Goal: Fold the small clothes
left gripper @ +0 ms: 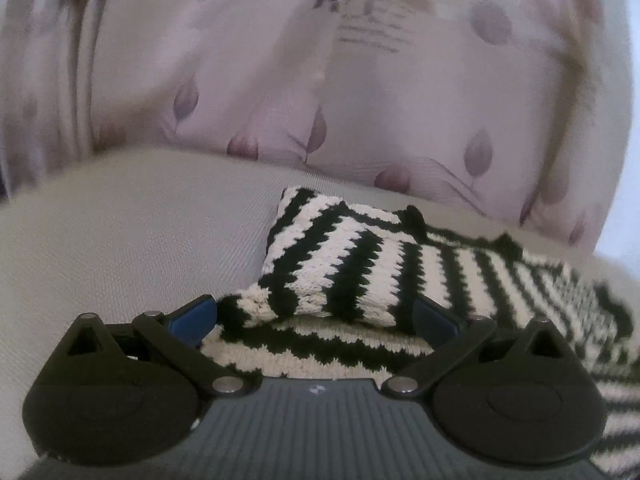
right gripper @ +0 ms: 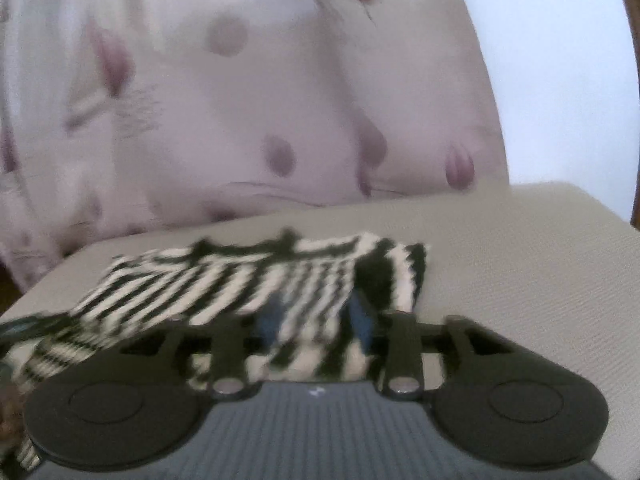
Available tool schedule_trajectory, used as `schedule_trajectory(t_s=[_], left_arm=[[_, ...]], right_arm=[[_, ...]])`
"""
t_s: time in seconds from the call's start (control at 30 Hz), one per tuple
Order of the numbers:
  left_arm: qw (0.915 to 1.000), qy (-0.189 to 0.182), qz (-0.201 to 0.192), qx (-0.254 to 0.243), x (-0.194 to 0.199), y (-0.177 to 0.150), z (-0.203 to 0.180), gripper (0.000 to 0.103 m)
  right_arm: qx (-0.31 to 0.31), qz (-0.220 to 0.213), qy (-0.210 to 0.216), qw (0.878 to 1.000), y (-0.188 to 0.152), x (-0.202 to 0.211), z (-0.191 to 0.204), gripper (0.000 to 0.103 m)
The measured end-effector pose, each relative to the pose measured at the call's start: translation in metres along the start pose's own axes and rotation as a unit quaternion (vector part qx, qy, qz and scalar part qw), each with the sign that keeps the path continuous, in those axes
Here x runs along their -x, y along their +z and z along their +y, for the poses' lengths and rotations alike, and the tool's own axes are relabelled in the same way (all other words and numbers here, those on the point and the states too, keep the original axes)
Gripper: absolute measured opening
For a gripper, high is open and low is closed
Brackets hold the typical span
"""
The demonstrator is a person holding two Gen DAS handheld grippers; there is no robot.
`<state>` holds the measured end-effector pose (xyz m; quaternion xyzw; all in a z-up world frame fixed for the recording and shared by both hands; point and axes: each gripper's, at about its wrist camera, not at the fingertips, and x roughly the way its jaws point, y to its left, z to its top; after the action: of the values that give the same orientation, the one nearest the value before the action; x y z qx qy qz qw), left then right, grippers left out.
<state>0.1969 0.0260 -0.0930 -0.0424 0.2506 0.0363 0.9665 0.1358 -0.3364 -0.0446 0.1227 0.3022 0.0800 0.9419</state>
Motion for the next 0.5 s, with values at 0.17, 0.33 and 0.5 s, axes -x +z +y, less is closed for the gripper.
schedule_trajectory(t_s=[0.17,0.33,0.5], left_arm=[[0.999,-0.013,0.008,-0.043,0.036,-0.002,-0.021,0.103],[0.9973,-0.015,-0.005,-0.071,0.073,-0.005,-0.033,0.103],[0.9961,-0.015,-0.004,-0.087,0.1,-0.009,-0.038,0.103]], right_arm=[[0.03,0.001,-0.001,1.0,-0.047,0.073,0.022,0.075],[0.015,-0.013,-0.017,1.0,-0.072,0.116,0.037,0.075],[0.008,-0.016,-0.033,0.999,-0.081,0.135,0.05,0.075]])
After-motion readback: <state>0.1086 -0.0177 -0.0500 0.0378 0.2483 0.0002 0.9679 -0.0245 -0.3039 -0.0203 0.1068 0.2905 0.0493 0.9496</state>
